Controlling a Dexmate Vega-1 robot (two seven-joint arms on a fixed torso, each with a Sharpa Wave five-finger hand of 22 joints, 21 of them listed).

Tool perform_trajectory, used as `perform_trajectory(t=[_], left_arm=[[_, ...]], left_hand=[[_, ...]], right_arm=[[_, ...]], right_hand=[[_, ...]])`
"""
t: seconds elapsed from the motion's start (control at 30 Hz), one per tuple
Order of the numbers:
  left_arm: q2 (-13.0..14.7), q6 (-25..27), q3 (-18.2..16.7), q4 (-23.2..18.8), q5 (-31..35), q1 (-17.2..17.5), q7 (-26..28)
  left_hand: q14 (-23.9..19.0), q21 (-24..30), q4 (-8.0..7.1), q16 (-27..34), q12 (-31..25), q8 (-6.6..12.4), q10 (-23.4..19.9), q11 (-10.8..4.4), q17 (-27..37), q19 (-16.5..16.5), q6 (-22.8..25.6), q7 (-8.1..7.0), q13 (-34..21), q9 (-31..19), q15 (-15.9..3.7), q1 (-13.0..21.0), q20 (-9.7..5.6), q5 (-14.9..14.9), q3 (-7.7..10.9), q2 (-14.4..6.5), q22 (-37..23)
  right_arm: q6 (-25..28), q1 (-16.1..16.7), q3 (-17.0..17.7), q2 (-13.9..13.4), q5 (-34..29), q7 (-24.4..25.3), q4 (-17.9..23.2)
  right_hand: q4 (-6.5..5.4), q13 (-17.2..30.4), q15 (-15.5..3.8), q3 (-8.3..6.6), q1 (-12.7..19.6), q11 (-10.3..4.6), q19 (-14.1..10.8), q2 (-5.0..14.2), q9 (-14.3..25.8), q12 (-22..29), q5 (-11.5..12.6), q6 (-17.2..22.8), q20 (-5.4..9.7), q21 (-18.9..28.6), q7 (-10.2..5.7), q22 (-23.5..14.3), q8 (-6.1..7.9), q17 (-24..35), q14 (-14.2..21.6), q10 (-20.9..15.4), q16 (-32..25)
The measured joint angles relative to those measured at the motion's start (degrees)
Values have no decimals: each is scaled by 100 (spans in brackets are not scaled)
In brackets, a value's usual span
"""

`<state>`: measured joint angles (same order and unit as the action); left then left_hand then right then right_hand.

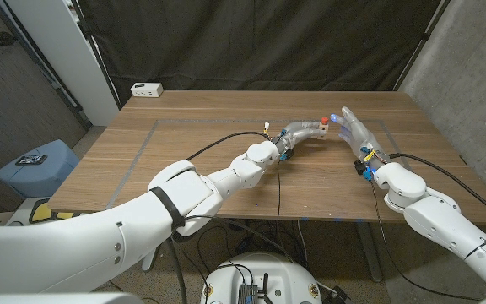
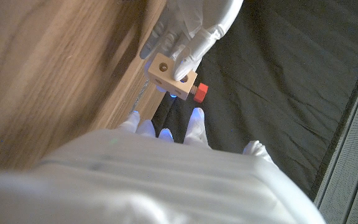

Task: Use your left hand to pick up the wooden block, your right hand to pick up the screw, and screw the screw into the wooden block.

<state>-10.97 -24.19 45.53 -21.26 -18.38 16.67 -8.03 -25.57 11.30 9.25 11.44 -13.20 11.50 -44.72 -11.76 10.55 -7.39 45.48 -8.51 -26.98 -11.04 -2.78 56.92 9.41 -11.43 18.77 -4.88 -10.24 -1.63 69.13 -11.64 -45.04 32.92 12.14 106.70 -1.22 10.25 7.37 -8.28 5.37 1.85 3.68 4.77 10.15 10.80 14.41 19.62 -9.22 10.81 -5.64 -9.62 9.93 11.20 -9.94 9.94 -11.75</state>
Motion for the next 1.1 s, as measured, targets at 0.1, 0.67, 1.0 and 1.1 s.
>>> perform_trajectory(t=[0.1,0.67,1.0,1.1], left_arm=[[-3,0,7,0,2,0,6],[-49,129,37,18,9,-33,46],[-80,276,55,37,-17,-75,79],[-84,312,61,41,-31,-84,85]], left_hand=[[-2,0,2,0,0,0,0,0,0,0,0,0,-1,0,2,0,0,0,-2,0,0],[-21,0,14,0,-45,-6,1,-1,0,0,-2,0,-2,13,21,8,0,23,-14,8,0],[-21,0,-6,0,-46,-6,2,-3,0,0,-23,-106,-3,16,20,13,0,29,-40,14,0],[-21,0,-5,0,-46,-6,2,-3,0,0,-23,-106,-3,16,20,12,0,38,-41,13,0]], right_arm=[[-33,-56,-37,13,12,-47,-65],[-102,-214,-145,23,83,-194,-239],[-104,-277,-189,21,126,-238,-281],[-104,-282,-197,18,139,-242,-285]], right_hand=[[0,0,0,0,0,0,0,0,0,0,0,0,0,0,0,0,0,0,0,0,0],[0,0,0,0,0,0,0,0,0,0,0,0,0,0,1,0,25,1,0,0,0],[0,0,0,0,0,0,0,0,0,1,0,46,0,0,-1,0,46,15,0,-1,0],[0,0,0,0,0,0,0,0,0,1,0,55,0,0,-11,0,46,15,0,-1,0]])
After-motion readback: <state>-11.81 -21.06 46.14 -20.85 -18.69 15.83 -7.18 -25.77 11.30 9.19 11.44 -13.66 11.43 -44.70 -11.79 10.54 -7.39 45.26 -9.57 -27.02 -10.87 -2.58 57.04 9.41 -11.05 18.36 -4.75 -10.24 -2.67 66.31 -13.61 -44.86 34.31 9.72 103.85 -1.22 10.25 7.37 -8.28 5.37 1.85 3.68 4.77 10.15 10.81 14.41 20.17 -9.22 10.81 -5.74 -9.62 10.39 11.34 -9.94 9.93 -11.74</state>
